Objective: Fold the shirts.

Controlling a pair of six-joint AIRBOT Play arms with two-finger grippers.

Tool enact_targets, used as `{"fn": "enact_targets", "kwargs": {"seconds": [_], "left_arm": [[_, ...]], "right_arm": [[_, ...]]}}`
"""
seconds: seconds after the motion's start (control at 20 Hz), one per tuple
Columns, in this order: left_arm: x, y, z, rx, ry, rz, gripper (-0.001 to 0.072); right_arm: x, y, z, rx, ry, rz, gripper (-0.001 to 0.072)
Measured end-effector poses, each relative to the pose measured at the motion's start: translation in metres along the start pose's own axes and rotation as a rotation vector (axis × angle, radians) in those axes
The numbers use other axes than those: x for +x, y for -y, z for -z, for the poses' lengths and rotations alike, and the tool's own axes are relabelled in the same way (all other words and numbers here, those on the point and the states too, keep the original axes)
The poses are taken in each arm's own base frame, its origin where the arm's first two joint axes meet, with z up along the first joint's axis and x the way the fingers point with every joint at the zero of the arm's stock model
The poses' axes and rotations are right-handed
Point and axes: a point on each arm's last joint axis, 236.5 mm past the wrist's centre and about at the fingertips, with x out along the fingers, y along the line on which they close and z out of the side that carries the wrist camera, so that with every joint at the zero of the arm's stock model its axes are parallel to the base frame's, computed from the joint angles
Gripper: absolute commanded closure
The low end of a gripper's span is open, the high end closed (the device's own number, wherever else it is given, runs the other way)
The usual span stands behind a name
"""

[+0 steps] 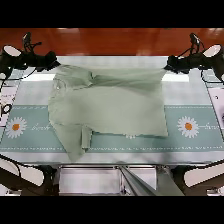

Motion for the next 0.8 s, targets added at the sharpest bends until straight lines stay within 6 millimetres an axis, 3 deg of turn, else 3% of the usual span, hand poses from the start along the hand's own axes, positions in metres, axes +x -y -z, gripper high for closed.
{"fn": "enact_targets", "kwargs": {"seconds": [0.45, 0.8], "left_arm": [[-0.022, -0.032, 0.096, 0.011, -0.406, -0.008, 0.0692], [-0.020, -0.049, 0.133, -0.010, -0.544, -0.027, 0.0692]], "right_arm": [[0.002, 0.025, 0.077, -0.018, -0.282, 0.063, 0.0685], [0.009, 0.045, 0.114, 0.023, -0.407, 0.113, 0.0684]]}}
